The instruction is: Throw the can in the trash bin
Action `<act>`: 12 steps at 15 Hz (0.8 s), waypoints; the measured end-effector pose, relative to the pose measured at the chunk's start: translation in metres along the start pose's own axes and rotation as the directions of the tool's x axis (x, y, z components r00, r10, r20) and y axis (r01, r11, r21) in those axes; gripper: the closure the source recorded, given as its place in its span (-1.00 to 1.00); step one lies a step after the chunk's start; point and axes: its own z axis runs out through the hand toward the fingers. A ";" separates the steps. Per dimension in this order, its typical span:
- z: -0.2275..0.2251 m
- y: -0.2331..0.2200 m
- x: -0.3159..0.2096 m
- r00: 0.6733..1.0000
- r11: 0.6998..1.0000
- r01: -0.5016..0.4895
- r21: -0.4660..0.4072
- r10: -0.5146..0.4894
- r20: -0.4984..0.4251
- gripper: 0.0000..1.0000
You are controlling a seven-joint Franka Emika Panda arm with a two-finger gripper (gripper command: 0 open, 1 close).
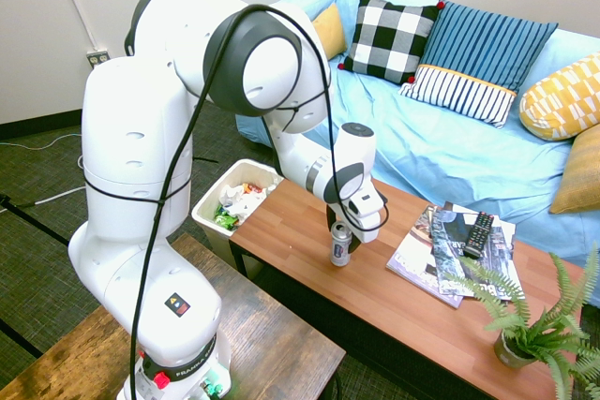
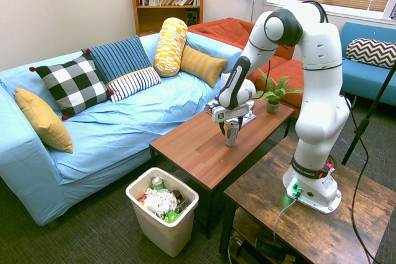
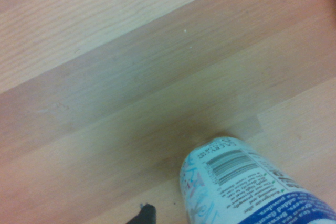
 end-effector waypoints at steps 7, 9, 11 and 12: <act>-0.002 0.001 0.007 1.000 1.000 -0.004 0.010 0.003 0.010 1.00; -0.002 0.002 0.008 1.000 1.000 -0.004 0.010 0.003 0.015 1.00; -0.001 0.004 0.011 1.000 1.000 -0.007 0.011 0.006 0.019 1.00; -0.001 0.005 0.013 1.000 1.000 -0.008 0.012 0.008 0.020 1.00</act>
